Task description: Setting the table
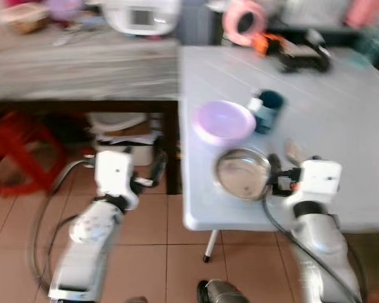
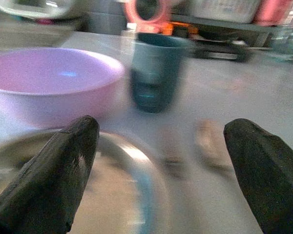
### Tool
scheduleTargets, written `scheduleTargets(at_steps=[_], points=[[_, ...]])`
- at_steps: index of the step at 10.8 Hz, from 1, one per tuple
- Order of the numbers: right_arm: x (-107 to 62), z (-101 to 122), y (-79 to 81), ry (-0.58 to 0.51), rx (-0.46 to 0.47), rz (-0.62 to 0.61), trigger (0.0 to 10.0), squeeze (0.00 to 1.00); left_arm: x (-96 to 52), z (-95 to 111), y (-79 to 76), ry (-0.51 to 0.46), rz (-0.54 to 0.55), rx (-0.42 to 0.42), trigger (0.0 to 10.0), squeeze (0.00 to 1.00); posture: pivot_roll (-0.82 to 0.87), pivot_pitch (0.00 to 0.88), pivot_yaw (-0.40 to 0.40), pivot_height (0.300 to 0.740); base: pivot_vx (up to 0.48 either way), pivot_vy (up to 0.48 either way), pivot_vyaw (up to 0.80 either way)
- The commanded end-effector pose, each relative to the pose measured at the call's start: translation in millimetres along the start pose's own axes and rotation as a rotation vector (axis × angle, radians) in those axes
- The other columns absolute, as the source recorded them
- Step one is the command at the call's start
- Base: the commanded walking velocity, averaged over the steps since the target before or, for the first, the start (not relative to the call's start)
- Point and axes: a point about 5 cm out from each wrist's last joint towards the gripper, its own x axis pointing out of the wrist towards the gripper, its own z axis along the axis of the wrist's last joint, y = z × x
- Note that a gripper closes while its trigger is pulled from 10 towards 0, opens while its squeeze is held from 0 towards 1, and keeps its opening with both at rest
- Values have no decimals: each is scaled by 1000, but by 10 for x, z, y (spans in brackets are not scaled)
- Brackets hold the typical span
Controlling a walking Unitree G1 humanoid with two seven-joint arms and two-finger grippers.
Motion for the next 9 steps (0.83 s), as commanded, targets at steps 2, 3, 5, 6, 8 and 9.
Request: scheduleTargets(at_steps=[2, 3, 5, 6, 8, 9], points=[[-38, -53, -74, 35, 13, -29, 10000, 0, 11, 19, -19, -4, -19, 12, 10000, 0, 12, 36, 8, 740, 0, 0, 0], [-35, -62, -80, 44, 28, -29, 10000, 0, 13, 17, -39, -4, -28, 13, 10000, 0, 11, 37, 9, 740, 0, 0, 0], [-64, -112, -89, 74, 43, -35, 10000, 0, 16, 22, -55, -7, -35, 16, 10000, 0, 13, 39, 9, 740, 0, 0, 0], [-75, -142, -103, 93, 51, -39, 10000, 0, 17, 24, -55, -7, -37, 18, 10000, 0, 14, 39, 9, 740, 0, 0, 0], [-69, -198, -96, 137, 91, -11, 10000, 0, 9, 27, -54, -7, -44, 26, 10000, 0, 15, 45, 11, 740, 0, 0, 0], [-66, -202, -91, 141, 92, -1, 10000, 0, 9, 27, -55, -7, -45, 27, 10000, 0, 15, 46, 12, 740, 0, 0, 0]])
